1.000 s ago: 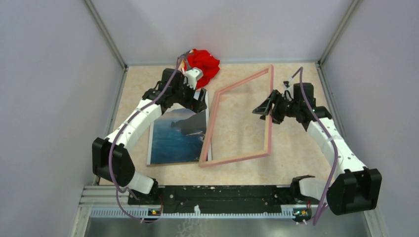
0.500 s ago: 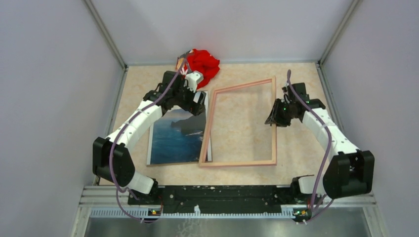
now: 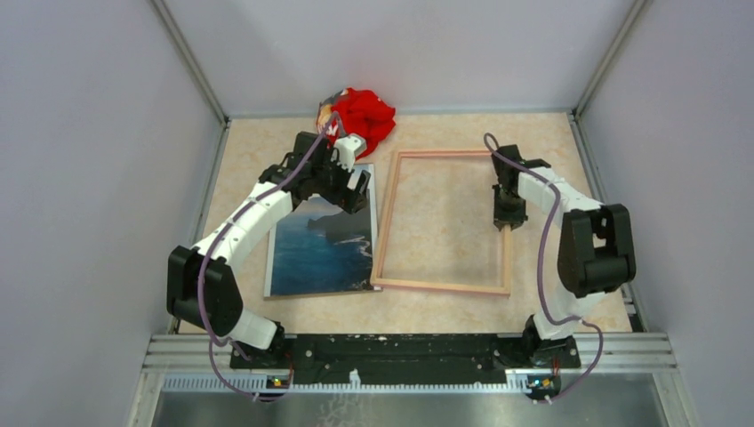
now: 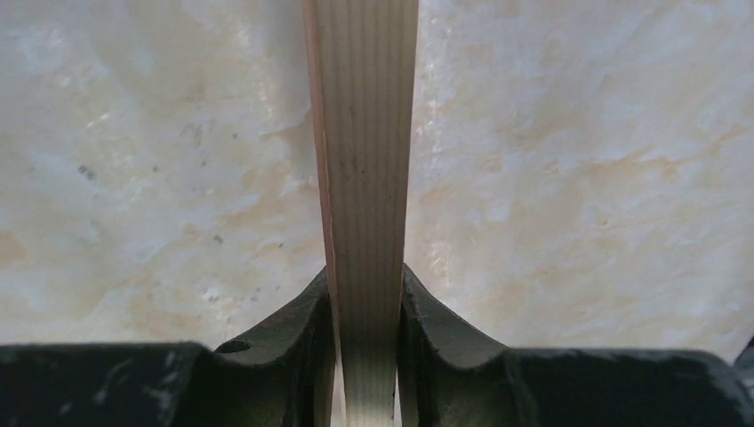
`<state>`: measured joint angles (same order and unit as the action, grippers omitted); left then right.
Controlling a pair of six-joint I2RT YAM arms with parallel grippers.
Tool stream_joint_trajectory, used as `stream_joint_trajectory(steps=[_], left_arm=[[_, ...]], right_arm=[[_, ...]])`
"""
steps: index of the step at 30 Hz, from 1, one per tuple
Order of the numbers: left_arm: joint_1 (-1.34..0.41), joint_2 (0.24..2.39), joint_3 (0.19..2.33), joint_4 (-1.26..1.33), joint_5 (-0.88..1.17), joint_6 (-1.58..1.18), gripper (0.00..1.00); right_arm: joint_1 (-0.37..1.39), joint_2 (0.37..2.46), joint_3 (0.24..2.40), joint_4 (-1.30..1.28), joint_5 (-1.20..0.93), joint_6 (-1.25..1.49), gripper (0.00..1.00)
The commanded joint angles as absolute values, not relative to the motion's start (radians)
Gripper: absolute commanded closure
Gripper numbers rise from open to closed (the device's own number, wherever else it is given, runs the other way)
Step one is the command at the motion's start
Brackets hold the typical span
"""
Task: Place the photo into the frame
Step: Turn over the photo frame at the center of the board, then move the photo frame to the center of the board.
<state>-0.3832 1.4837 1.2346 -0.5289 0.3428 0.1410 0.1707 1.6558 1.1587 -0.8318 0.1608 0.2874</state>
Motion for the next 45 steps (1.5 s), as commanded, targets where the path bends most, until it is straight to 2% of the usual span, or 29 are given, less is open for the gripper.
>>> stream_joint_trajectory(steps=[1,6,11,18,22,26,33,38,45], left_arm=[[-0.385,1.469,1.218,-0.525,0.347,0.163,0.02],[-0.384,1.48,1.214,-0.547,0.349,0.181,0.02],[-0.384,1.48,1.205,-0.553,0.353,0.2,0.02],[-0.382,1.483,1.215,-0.592,0.359,0.221,0.02],[-0.344,1.482,1.226,-0.606,0.356,0.219,0.02],[-0.245,1.496,1.243,-0.623,0.368,0.218,0.02],[-0.052,1.52,1.261,-0.687,0.366,0.259,0.02],[-0.013,1.473,1.204,-0.678,0.329,0.301,0.02],[0.019,1.448,1.181,-0.676,0.318,0.323,0.02]], right_arm=[[0.208,1.746,1.234,-0.858,0.401,0.261,0.77],[0.239,1.835,1.262,-0.872,0.52,0.27,0.71],[0.25,1.86,1.263,-0.862,0.564,0.29,0.44],[0.261,1.807,1.329,-0.877,0.623,0.334,0.31],[0.373,1.695,1.394,-0.824,0.534,0.391,0.22],[0.559,1.714,1.465,-0.777,0.455,0.491,0.23],[0.772,1.918,1.564,-0.657,0.344,0.627,0.27],[0.833,2.062,1.68,-0.665,0.342,0.647,0.28],[0.849,2.111,1.665,-0.627,0.317,0.67,0.35]])
